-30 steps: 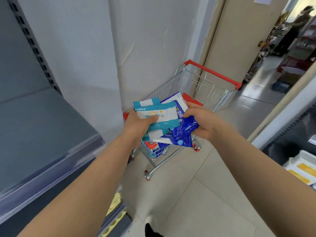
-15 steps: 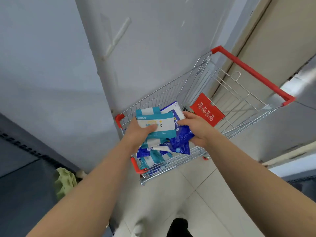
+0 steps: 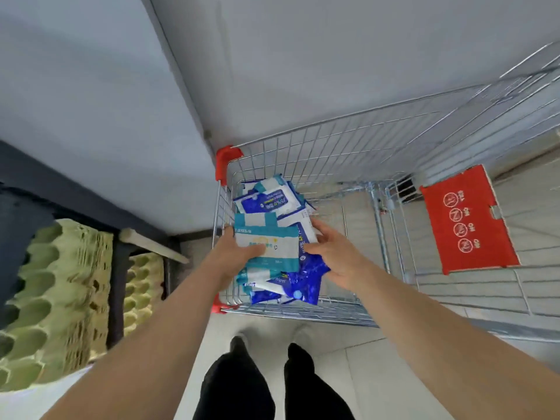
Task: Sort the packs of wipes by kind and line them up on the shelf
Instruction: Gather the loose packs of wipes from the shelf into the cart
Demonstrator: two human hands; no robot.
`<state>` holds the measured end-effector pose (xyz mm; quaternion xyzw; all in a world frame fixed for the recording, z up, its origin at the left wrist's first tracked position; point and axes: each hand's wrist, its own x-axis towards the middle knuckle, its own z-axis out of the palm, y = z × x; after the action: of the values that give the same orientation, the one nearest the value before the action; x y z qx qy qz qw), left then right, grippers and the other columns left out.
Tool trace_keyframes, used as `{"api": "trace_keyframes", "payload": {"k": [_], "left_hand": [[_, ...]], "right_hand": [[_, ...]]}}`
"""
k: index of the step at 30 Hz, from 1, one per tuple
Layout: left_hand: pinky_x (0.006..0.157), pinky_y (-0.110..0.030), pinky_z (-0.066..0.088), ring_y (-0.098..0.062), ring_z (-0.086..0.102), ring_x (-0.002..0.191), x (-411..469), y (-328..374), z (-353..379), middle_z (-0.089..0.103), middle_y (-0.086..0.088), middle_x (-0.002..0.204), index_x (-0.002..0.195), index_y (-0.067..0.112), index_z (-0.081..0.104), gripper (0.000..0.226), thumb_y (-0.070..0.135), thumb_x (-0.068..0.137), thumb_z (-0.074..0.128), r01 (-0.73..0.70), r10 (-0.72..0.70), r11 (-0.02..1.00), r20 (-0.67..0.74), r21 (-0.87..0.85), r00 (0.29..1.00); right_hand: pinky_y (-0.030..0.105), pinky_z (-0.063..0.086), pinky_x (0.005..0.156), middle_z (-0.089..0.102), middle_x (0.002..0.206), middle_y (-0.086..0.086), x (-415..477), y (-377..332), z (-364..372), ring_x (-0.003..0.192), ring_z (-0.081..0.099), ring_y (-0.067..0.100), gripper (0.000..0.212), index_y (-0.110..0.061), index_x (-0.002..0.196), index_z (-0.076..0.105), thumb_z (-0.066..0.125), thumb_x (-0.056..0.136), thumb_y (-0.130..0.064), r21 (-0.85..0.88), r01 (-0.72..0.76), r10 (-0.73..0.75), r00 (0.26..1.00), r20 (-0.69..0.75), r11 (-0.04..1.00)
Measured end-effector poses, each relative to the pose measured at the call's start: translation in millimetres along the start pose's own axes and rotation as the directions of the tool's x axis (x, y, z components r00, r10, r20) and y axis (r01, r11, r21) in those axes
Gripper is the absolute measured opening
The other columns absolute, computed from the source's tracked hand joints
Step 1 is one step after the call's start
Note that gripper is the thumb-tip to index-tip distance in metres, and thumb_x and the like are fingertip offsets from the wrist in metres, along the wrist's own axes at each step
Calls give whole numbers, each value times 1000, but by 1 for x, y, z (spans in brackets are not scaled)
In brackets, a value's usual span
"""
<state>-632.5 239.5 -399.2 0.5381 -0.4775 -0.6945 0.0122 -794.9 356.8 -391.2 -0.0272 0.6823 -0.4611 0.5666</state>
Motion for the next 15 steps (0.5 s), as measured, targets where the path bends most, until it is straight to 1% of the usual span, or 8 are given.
{"api": "trace_keyframes", "payload": {"k": [3, 7, 8, 9, 10, 12, 13, 15], "left_hand": [[78, -38, 59, -23, 69, 94, 28, -30, 2, 67, -8, 111, 121, 14, 46, 52, 4, 79, 75, 66, -65, 997, -35, 39, 997], [82, -40, 58, -22, 68, 93, 56, -62, 4, 68, -9, 109, 118, 13, 50, 53, 4, 75, 79, 142, -132, 983, -86, 115, 987], [85, -42, 57, -23, 68, 95, 62, -69, 4, 68, -10, 111, 118, 12, 51, 53, 4, 73, 80, 146, -132, 979, -101, 145, 986], [89, -42, 56, -23, 66, 98, 67, -74, 5, 67, -8, 113, 118, 11, 52, 54, 4, 73, 80, 148, -127, 967, -114, 206, 985], [90, -39, 54, -21, 64, 100, 71, -80, 6, 65, -4, 114, 118, 10, 50, 53, 5, 75, 79, 149, -118, 947, -123, 285, 985], [87, -31, 49, -18, 57, 102, 77, -89, 9, 58, 2, 117, 123, 11, 43, 53, 14, 81, 75, 171, -128, 877, -124, 450, 984], [85, -31, 48, -19, 56, 102, 80, -92, 10, 57, 0, 121, 128, 11, 41, 57, 19, 82, 75, 188, -150, 852, -116, 489, 982], [80, -30, 48, -20, 58, 101, 86, -96, 10, 58, -6, 123, 132, 11, 39, 62, 25, 83, 74, 214, -190, 835, -99, 507, 977]], "right_hand": [[54, 50, 94, 69, 111, 10, 36, 29, -10, 102, 66, 32, 61, -23, 127, 52, 60, 80, 14, -107, -88, 94, 994, 51, 990], [51, 48, 97, 71, 105, 12, 69, 60, -17, 102, 65, 34, 34, -20, 109, 66, 62, 83, 1, -344, -140, 183, 978, 95, 928], [49, 50, 95, 71, 105, 12, 75, 65, -16, 101, 65, 34, 32, -19, 111, 65, 62, 84, -2, -416, -134, 189, 977, 96, 899], [44, 54, 87, 70, 105, 11, 79, 68, -16, 96, 66, 31, 34, -17, 116, 63, 62, 85, -4, -481, -125, 194, 976, 97, 868], [34, 55, 73, 69, 103, 8, 82, 71, -15, 85, 66, 26, 37, -14, 121, 59, 62, 85, -5, -529, -116, 197, 975, 100, 841], [18, 42, 49, 63, 92, 3, 86, 76, -15, 64, 54, 13, 36, -16, 121, 56, 61, 87, -6, -610, -93, 192, 977, 99, 787], [16, 37, 45, 61, 89, 2, 88, 78, -15, 62, 50, 11, 35, -18, 120, 56, 60, 87, -7, -634, -87, 189, 977, 95, 768], [19, 38, 51, 62, 94, 2, 91, 80, -15, 69, 53, 14, 34, -20, 121, 55, 60, 88, -10, -653, -75, 187, 977, 104, 754]]}}
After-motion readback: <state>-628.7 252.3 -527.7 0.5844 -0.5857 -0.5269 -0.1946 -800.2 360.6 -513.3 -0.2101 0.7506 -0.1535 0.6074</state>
